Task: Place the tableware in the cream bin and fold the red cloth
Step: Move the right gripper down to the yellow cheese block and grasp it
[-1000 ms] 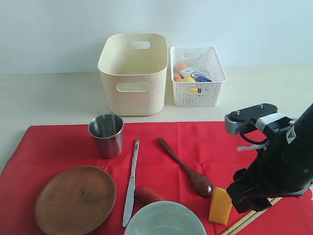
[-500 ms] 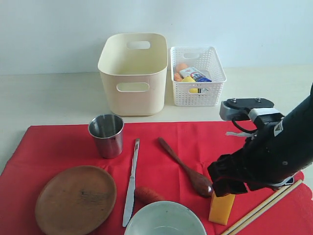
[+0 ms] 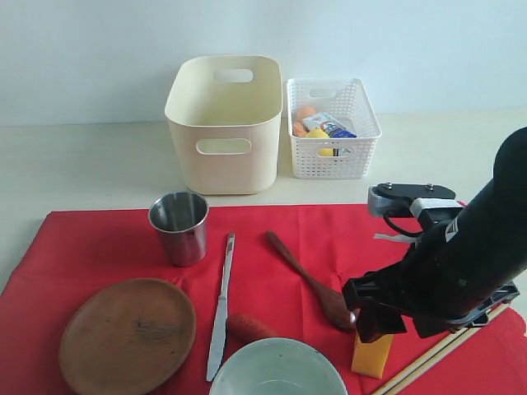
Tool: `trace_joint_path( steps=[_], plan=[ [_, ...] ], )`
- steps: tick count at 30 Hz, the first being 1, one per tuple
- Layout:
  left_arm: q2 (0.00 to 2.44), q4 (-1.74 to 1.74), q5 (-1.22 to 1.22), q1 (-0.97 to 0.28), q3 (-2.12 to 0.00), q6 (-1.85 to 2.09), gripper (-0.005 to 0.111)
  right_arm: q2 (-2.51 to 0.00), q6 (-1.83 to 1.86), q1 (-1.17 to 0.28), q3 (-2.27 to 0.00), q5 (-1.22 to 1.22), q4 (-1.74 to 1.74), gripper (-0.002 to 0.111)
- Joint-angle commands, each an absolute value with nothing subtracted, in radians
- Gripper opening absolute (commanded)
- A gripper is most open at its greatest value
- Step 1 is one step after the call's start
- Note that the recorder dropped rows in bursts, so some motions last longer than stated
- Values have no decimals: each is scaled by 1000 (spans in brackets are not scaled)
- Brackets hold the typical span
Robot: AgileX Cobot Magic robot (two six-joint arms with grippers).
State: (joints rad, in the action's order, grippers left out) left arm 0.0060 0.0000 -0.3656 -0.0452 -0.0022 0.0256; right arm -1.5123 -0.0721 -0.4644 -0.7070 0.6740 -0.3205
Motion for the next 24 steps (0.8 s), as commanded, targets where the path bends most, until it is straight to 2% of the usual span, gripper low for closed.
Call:
trace_joint_path(
  steps=[1,6,9,12,14,17,19,21,24],
  plan=[
    [0,-10,-357,-45,0,26,0,-1514,-48,-479,-706,647,-359,64],
    [0,-10,-357,-45,0,26,0,-1542,-113,-544,-706,599,-314,64],
    [0,-10,-357,-45,0,26,0,-1594,-283,-547,-706,602,-152,64],
    [0,-10,-357,-45,0,26,0,-1637,-299,-547,-706,539,-161,63],
    [0,-10,-357,-45,0,26,0,-1653,-299,-547,-706,515,-159,52],
    [0,-10,-357,-45,0,26,0,-1664,-288,-547,-706,499,-159,25],
    [0,-10,-357,-45,0,26,0,-1665,-255,-547,-706,499,-159,12],
    [0,-10,-357,-45,0,26,0,-1664,-220,-547,-706,501,-159,2],
    [0,-10,-357,-45,0,26,0,-1652,-205,-547,-706,498,-150,0]
  ],
)
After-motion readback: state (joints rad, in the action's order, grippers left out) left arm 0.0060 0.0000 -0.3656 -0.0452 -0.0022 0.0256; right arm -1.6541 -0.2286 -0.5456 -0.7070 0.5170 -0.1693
